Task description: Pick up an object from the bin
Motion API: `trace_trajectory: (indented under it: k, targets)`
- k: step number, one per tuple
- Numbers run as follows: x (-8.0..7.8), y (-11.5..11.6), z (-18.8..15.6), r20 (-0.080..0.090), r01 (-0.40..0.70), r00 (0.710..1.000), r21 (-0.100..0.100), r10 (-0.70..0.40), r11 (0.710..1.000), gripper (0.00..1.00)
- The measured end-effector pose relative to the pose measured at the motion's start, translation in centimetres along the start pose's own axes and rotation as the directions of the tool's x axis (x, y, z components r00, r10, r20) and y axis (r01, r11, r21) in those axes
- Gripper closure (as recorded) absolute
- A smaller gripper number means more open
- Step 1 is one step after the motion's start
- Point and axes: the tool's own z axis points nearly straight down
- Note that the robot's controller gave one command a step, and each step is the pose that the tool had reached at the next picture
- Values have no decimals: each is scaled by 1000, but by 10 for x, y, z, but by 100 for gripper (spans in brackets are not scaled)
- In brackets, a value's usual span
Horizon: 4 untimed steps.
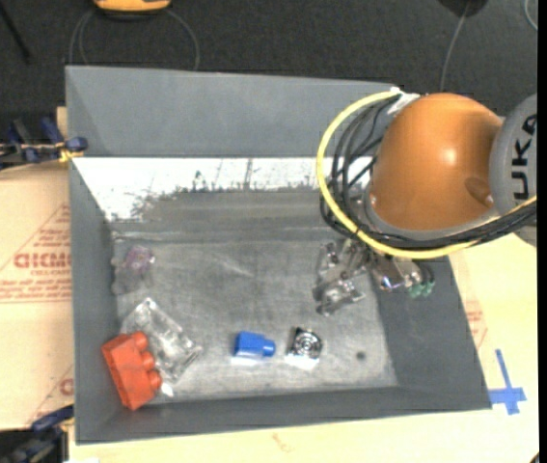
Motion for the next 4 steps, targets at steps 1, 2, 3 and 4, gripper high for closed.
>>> trace_trajectory:
  k: [1,2,3,4]
  targets:
    - [2,1,5,-8,0,1000,-3,0,1000,0]
    - [11,28,119,-15,124,992,-10,-124,992,0]
    - [-8,62,170,-4,93,996,-4,-93,996,0]
    - [-11,60,165,8,92,996,-1,-92,996,100]
